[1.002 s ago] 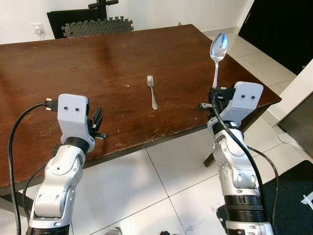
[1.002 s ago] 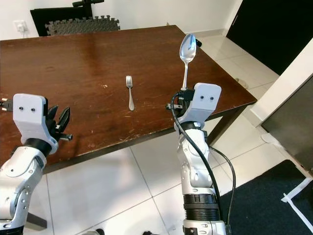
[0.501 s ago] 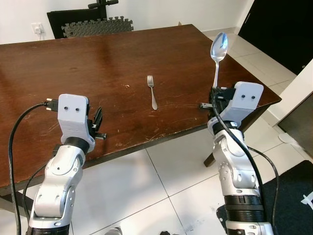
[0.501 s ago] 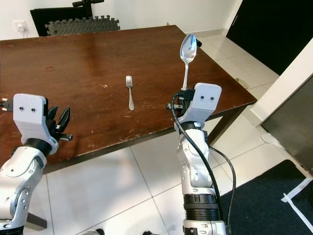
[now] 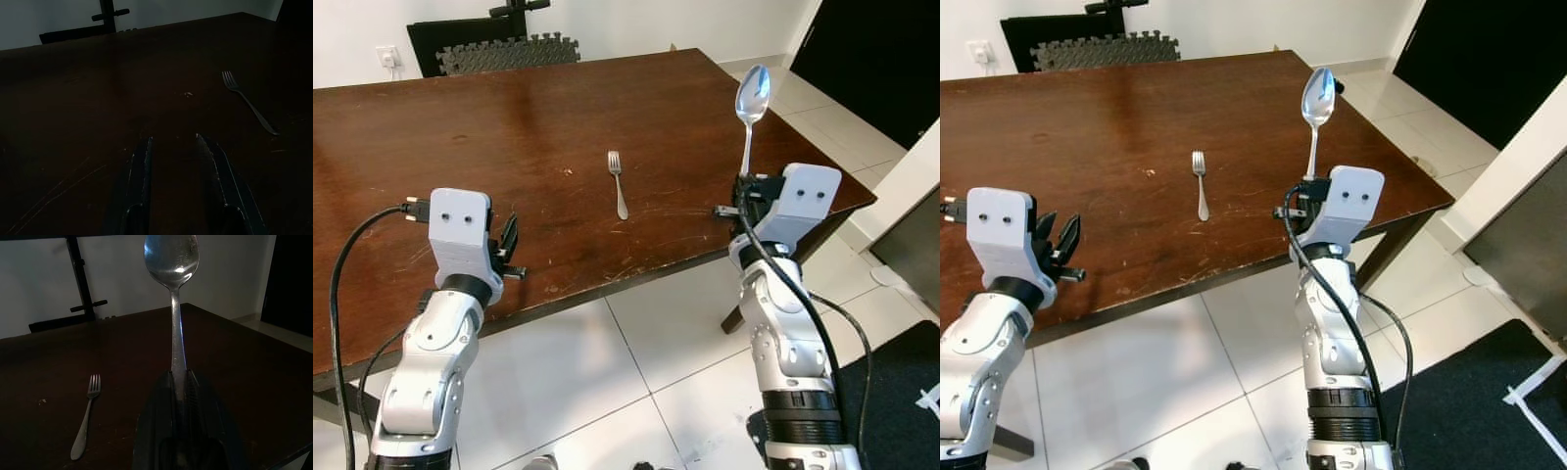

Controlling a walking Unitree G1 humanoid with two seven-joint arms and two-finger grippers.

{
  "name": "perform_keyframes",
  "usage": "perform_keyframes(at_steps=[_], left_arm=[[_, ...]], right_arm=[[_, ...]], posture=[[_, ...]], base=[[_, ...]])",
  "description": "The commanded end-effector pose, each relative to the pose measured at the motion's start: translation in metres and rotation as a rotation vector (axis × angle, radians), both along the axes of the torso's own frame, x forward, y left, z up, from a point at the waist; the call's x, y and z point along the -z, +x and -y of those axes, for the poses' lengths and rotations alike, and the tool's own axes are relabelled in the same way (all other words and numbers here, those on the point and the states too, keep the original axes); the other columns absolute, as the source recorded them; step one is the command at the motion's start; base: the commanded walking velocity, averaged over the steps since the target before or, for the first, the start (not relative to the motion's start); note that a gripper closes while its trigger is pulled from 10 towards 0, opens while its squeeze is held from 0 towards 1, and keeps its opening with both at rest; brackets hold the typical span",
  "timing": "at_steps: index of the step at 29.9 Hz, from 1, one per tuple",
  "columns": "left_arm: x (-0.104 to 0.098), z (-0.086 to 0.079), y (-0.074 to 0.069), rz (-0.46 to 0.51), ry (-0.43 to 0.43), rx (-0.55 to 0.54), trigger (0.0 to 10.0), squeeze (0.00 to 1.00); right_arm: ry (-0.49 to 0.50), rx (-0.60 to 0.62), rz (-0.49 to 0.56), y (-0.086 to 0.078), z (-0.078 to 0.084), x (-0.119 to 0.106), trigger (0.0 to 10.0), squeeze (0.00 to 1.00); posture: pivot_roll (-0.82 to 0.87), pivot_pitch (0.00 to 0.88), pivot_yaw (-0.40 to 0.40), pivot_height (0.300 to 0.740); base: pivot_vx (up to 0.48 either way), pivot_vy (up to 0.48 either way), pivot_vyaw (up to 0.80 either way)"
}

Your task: Setting the table

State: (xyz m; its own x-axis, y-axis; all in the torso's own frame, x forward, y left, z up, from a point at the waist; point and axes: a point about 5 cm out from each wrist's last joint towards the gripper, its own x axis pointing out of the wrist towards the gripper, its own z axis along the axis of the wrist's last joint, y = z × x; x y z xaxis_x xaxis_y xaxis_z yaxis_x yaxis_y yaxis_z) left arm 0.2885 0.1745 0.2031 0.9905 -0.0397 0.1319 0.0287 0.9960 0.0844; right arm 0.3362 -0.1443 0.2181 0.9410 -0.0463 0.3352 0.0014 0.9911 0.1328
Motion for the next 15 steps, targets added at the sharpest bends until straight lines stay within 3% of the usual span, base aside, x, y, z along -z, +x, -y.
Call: perform_keyframes(at_steps=[1,15], left_arm=[[0.0085,0.0007,-0.0004,-0.031,0.001,0.001,10.0,0.00],[0.0083,0.0004,-0.0012,-0.032,0.003,0.003,10.0,0.00]], right_arm=[[-0.004,0.010,-0.014,-0.0019,0.0031,0.0039,10.0,0.00],[0.007,0.009,-0.012,-0.0030,0.0030,0.0041,10.0,0.00]], posture=[[0.11,0.081,0.003,0.740],[0.11,0.082,0.004,0.740]], base=[[0.000,0.000,0.00],[0.000,0.000,0.00]])
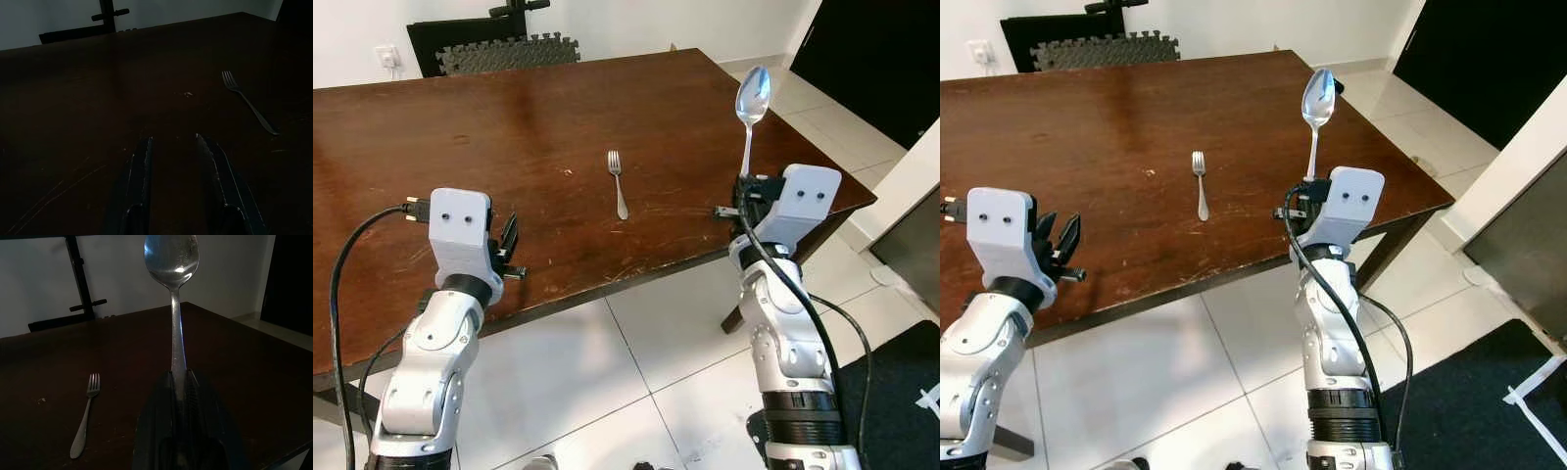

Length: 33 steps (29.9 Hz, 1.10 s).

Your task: Setting the table

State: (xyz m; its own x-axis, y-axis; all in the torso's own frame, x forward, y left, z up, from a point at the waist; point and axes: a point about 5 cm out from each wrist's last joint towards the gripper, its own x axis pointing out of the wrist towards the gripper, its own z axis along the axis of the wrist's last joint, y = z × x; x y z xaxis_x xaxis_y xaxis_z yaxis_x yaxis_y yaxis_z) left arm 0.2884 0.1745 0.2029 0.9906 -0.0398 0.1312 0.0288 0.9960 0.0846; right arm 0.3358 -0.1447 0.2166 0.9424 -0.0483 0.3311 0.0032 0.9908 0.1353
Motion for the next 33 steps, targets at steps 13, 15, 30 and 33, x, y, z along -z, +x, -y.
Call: perform_keyframes(at_steps=[13,15,30,33], left_arm=[[0.0083,0.0005,-0.0014,-0.033,0.005,0.002,10.0,0.00],[0.0084,0.0004,-0.0013,-0.034,0.005,0.002,10.0,0.00],[0.0089,0.0010,-0.0008,-0.034,0.005,0.006,10.0,0.00],[0.0090,0.0013,-0.0008,-0.034,0.005,0.006,10.0,0.00]], right_arm=[[0.014,-0.002,-0.008,-0.0023,0.0017,0.0026,10.0,0.00],[0.014,-0.002,-0.007,-0.0023,0.0017,0.0026,10.0,0.00],[0.013,-0.006,-0.005,-0.0025,0.0014,0.0025,10.0,0.00],[0.014,-0.007,-0.004,-0.0025,0.0013,0.0022,10.0,0.00]], posture=[[0.11,0.084,0.004,0.740],[0.11,0.084,0.004,0.740],[0.11,0.082,0.004,0.740],[0.11,0.080,0.005,0.740]], base=[[-0.107,0.000,0.00],[-0.285,0.000,0.00],[-0.276,0.000,0.00],[-0.270,0.000,0.00]])
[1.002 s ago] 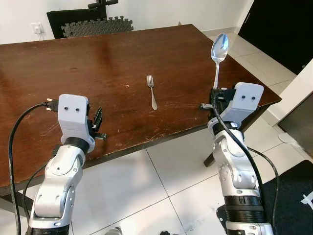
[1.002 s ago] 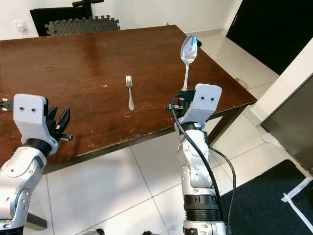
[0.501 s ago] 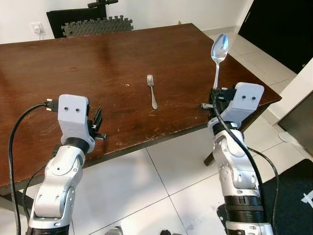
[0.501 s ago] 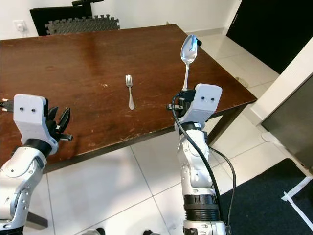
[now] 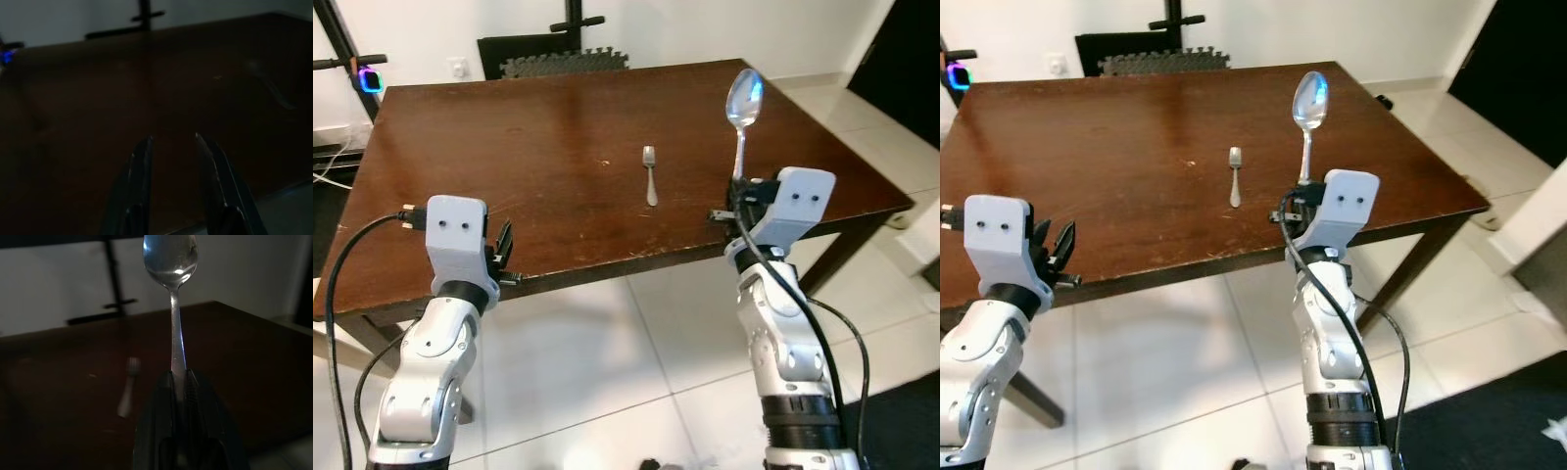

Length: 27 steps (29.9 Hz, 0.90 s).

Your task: Setting the table

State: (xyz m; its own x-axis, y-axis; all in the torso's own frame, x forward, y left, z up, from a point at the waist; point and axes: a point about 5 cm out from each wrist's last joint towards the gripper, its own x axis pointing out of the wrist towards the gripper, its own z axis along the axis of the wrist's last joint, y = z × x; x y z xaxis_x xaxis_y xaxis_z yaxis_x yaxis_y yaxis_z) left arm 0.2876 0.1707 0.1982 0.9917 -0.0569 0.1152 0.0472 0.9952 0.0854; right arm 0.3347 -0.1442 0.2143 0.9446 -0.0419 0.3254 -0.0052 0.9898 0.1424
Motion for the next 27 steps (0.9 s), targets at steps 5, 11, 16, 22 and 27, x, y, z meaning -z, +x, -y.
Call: perform_keyframes(at_steps=[5,11,16,22,27], left_arm=[[0.0042,-0.0025,0.0002,-0.017,0.005,-0.010,10.0,0.00],[0.0042,-0.0020,0.0002,-0.016,0.004,-0.008,10.0,0.00],[0.0040,-0.0018,0.0003,-0.015,0.004,-0.007,10.0,0.00],[0.0040,-0.0020,0.0002,-0.016,0.003,-0.008,10.0,0.00],[0.0041,-0.0019,0.0004,-0.016,0.003,-0.007,10.0,0.00]], right_arm=[[0.006,-0.001,0.003,-0.0015,0.0017,-0.0005,10.0,0.00],[0.004,-0.001,0.004,-0.0017,0.0019,-0.0005,10.0,0.00],[0.005,-0.001,0.004,-0.0017,0.0018,-0.0007,10.0,0.00],[0.006,-0.001,0.003,-0.0020,0.0017,-0.0007,10.0,0.00],[0.007,0.000,0.003,-0.0022,0.0016,-0.0006,10.0,0.00]], posture=[[0.11,0.080,0.004,0.740],[0.11,0.078,0.004,0.740],[0.11,0.078,0.004,0.740],[0.11,0.081,0.005,0.740],[0.10,0.084,0.006,0.740]], base=[[-0.271,0.000,0.00],[-0.271,0.000,0.00],[-0.270,0.000,0.00],[-0.269,0.000,0.00],[-0.272,0.000,0.00]])
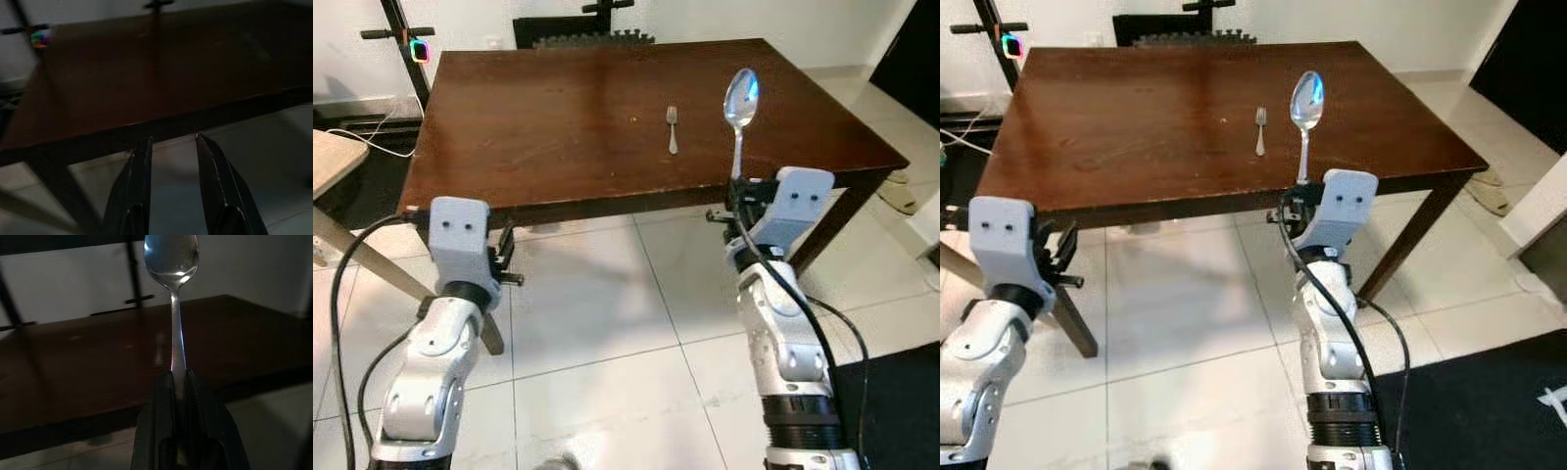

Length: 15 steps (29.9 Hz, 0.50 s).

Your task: Setting the table

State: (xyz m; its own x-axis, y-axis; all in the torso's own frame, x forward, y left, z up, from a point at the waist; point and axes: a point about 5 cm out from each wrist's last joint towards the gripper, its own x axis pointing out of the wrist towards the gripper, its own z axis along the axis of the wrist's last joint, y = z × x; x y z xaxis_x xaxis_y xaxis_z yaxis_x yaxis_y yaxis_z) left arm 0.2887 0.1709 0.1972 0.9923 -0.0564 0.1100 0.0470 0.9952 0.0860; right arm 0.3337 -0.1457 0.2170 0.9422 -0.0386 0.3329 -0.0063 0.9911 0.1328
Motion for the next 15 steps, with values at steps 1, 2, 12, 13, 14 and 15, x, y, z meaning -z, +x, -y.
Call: perform_keyframes(at_steps=[1,2,12,13,14,15], left_arm=[[0.0031,-0.0018,-0.0007,-0.011,0.003,-0.007,10.0,0.00],[0.0031,-0.0019,-0.0007,-0.012,0.003,-0.007,10.0,0.00],[0.0033,-0.0017,-0.0011,-0.012,0.003,-0.007,10.0,0.00],[0.0033,-0.0017,-0.0012,-0.012,0.004,-0.007,10.0,0.00],[0.0033,-0.0016,-0.0012,-0.013,0.003,-0.007,10.0,0.00],[0.0033,-0.0015,-0.0013,-0.013,0.003,-0.008,10.0,0.00]], right_arm=[[0.018,0.000,-0.004,-0.0012,0.0001,0.0021,10.0,0.00],[0.018,0.000,-0.004,-0.0013,0.0001,0.0021,10.0,0.00],[0.019,0.002,-0.006,-0.0018,0.0006,0.0027,10.0,0.00],[0.020,0.002,-0.006,-0.0019,0.0006,0.0027,10.0,0.00],[0.019,0.002,-0.006,-0.0019,0.0007,0.0028,10.0,0.00],[0.019,0.003,-0.007,-0.0020,0.0008,0.0028,10.0,0.00]], posture=[[0.10,0.084,0.006,0.740],[0.10,0.085,0.006,0.740],[0.11,0.086,0.007,0.740],[0.11,0.086,0.007,0.740],[0.11,0.086,0.007,0.740],[0.10,0.086,0.007,0.740]], base=[[-0.270,0.000,0.00],[-0.270,0.000,0.00],[-0.268,0.000,0.00],[-0.266,0.000,0.00],[-0.266,0.000,0.00],[-0.262,0.000,0.00]])
